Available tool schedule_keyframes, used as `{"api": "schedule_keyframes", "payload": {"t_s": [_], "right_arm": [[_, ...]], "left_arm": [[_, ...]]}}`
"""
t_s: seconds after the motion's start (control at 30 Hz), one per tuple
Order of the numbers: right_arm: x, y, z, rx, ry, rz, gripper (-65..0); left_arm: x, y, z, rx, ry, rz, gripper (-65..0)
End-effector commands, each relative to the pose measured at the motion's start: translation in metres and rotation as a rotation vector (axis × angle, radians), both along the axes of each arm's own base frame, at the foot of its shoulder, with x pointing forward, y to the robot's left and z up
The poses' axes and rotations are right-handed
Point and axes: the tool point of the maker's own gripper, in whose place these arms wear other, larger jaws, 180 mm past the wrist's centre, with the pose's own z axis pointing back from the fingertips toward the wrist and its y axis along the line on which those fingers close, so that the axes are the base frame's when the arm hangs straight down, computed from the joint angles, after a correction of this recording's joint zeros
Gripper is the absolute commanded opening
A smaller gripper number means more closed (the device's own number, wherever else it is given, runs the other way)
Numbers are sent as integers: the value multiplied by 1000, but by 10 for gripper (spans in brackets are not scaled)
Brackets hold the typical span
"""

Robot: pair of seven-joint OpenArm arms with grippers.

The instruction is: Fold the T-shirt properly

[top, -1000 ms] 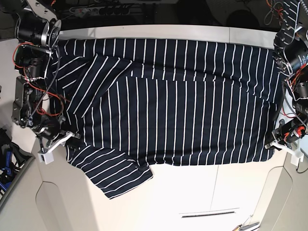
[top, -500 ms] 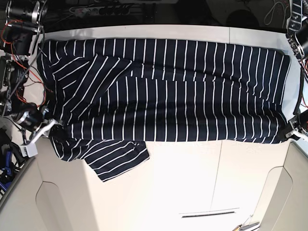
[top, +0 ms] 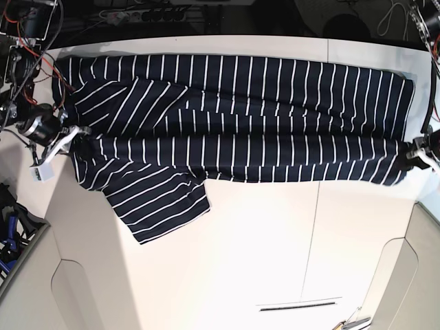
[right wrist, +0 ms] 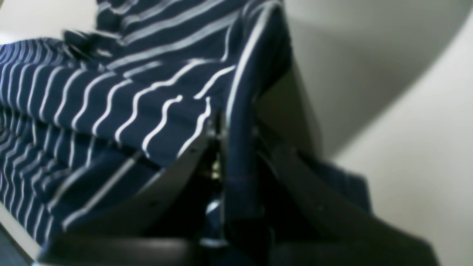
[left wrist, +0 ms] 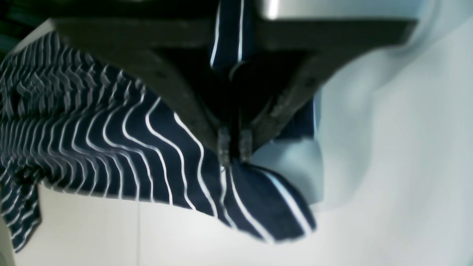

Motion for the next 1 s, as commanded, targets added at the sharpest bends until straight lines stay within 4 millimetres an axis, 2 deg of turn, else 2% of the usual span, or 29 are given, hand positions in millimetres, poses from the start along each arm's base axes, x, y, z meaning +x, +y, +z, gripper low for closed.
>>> {"api": "schedule_keyframes", "payload": {"t_s": [0.0, 0.13, 0.17, 0.23, 0.27, 0.3, 0.33, 0.4, 0.53, 0.6, 0.67, 0.77, 0.87, 0.97], "right_arm": [[8, -7, 13, -8, -48, -3, -650], [3, -13, 5, -48, -30, -17, -650], [2, -15, 4, -64, -29, -18, -614], [4, -17, 4, -72, -40, -27, -420], [6, -17, 5, -70, -47, -34, -343], [8, -18, 8, -70, -58, -38, -290], [12, -20, 12, -66, -80, -49, -269], [25, -29, 27, -57, -148, -87, -268], [56, -54, 70, -32, -321, -205, -268], [70, -58, 88, -33, -380, -227, -268], [83, -58, 96, -40, -400, -223, -268], [102, -51, 90, -33, -376, -207, -268], [121, -39, 71, 13, -324, -191, -268], [132, -24, 48, 49, -258, -168, -268]], "left_arm": [[8, 7, 21, 20, -66, -6, -650], [2, 5, 17, 26, -74, -5, -650], [2, 4, 16, 24, -73, -5, -650], [2, 3, 15, 20, -73, -5, -650], [2, 2, 15, 17, -74, -5, -650], [2, 1, 15, 16, -74, -5, -650], [2, 1, 14, 16, -73, -5, -650], [2, 0, 14, 14, -72, -5, -650], [1, -1, 10, 14, -66, -6, -650], [1, -3, 9, 12, -65, -7, -650], [1, -3, 9, 11, -65, -7, -650], [1, -3, 10, 12, -66, -6, -650], [4, -2, 12, 11, -84, 1, -650], [5, -2, 13, 11, -90, 3, -650]]}}
